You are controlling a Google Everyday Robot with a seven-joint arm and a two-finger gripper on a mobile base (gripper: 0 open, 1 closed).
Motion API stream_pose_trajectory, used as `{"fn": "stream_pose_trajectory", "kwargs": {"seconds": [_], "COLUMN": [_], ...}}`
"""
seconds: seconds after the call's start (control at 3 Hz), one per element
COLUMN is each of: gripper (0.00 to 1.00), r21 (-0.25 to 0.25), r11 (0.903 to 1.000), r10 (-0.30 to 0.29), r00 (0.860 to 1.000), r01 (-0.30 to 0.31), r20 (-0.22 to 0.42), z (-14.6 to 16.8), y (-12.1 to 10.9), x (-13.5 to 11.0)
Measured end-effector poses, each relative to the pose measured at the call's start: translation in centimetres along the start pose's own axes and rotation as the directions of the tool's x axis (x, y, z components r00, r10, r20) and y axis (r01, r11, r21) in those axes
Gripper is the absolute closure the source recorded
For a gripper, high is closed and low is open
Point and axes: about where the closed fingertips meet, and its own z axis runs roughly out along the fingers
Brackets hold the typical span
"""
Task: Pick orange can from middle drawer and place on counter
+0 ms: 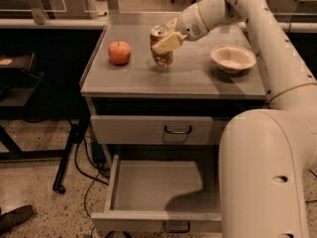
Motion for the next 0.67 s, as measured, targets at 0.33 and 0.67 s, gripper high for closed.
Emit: {"fn": "stream_pose_trajectory", "kwargs": {"seconds": [0.33,0.67], "gripper": [1.0,1.0], "r21": [-0.065,-0.079], "r11": [0.9975,0.9964], "r10": [0.024,0.028], "r00": [0.999,0.999], "r01": [-0.025,-0.031], "r20": [-0.027,-0.033], "z": [1.2,1.21], "y": [0.72,0.83], "x": [1.94,1.99]}}
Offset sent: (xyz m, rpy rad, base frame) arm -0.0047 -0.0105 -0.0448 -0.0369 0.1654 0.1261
